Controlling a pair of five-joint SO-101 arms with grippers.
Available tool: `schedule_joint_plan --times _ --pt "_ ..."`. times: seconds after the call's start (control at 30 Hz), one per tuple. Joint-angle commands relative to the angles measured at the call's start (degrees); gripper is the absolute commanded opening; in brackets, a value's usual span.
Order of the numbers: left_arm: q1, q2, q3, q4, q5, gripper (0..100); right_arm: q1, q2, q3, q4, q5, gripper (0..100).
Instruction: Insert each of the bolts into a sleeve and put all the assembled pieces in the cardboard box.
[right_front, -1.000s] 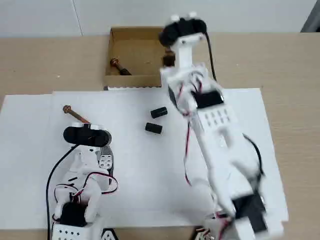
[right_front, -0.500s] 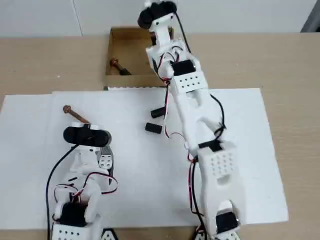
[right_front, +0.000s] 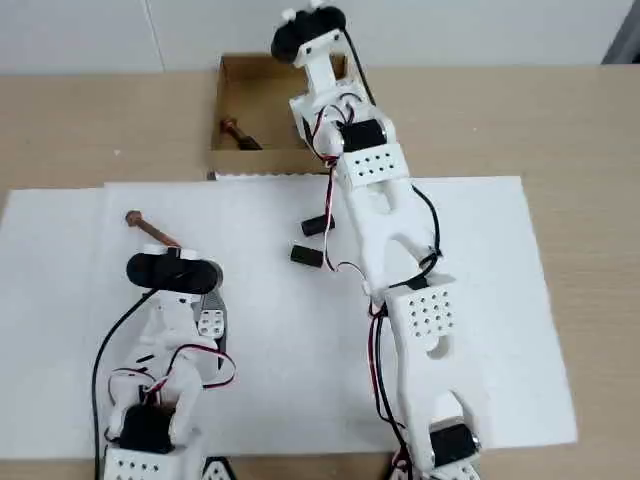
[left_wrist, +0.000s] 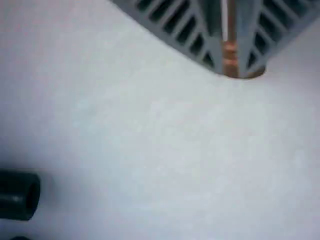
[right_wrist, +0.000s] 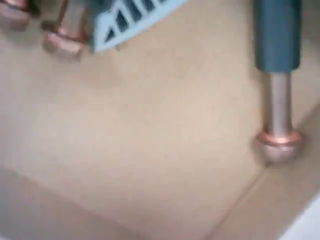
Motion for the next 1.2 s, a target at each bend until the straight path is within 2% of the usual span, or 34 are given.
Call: schedule_joint_plan --times 0.0,0.2,0.5,0.6,1.17 --pt "-0.1 -0.5 -0.3 -1.1 -0.4 1 -0.3 -1.4 -5.5 3.9 0.4 12.2" --pt "-0.1 -0.5 -0.3 -1.1 -0.3 1 -0.4 -1.3 -13.5 16.6 0.3 12.2" --pt "-0.1 -0.5 -0.3 -1.1 -0.3 1 -2.9 -0.9 -31.6 44.8 0.3 12.2" --pt "-0.1 -0.5 -0.3 -1.1 -0.3 1 -3.5 -0.9 -34.5 51.3 0.3 12.2" --pt "-0.2 -0.5 -0.2 -1.1 -0.2 1 -5.1 -1.4 -33.5 53.0 0.9 12.5"
